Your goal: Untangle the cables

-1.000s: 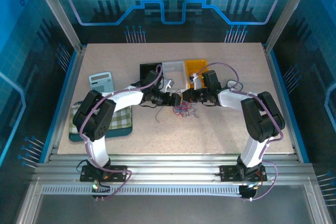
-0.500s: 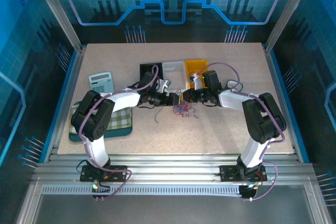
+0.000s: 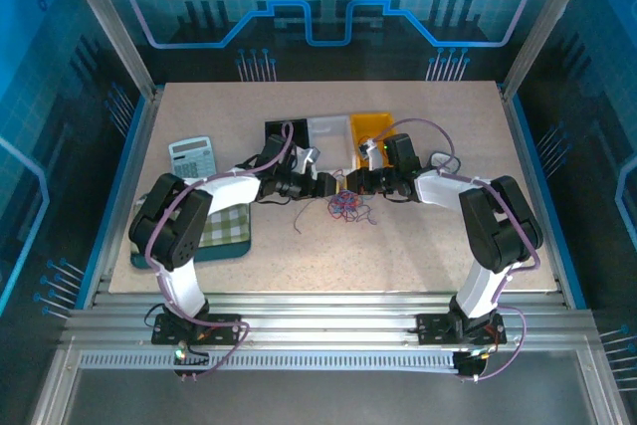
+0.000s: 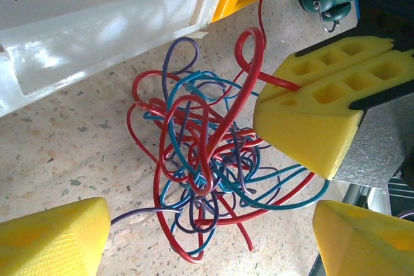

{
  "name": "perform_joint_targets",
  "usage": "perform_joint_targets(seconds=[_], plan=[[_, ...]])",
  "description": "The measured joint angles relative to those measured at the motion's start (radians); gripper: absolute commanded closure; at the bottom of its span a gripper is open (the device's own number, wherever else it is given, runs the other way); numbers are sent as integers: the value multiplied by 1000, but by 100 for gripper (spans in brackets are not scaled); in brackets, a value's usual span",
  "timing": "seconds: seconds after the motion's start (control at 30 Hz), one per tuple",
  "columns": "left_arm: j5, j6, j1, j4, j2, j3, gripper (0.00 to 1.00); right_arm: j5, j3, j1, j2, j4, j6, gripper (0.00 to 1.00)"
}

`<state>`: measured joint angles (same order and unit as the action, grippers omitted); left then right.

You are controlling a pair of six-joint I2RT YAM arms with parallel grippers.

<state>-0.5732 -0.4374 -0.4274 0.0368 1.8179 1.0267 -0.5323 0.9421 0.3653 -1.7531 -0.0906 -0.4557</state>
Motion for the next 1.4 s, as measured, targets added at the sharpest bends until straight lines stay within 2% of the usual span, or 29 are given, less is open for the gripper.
perform_joint_targets(seconds=[0.13,0.27,0.47,0.63,0.87,1.27,1.4], plan=[[1,-8,-4,2,45,39,24,0,0,0,1,0,0,100],[9,-8,-16,-4,96,87,34,0,0,0,3,0,0,100],[10,-5,-29,-36,147,150,79,1,0,-9,5,-2,-18,100],[12,18,-29,-66,164,168,99,-4,-32,-32,15,-55,-75,99],[35,62,-42,-101,162,175,100,9,-84,-83,74,-97,-148,100],[45,179,-46,-92,31,90,99,160,-198,-113,259,-18,-172,100],[53,224,-40,-140,20,98,70,185,-198,-118,272,-23,-150,100]])
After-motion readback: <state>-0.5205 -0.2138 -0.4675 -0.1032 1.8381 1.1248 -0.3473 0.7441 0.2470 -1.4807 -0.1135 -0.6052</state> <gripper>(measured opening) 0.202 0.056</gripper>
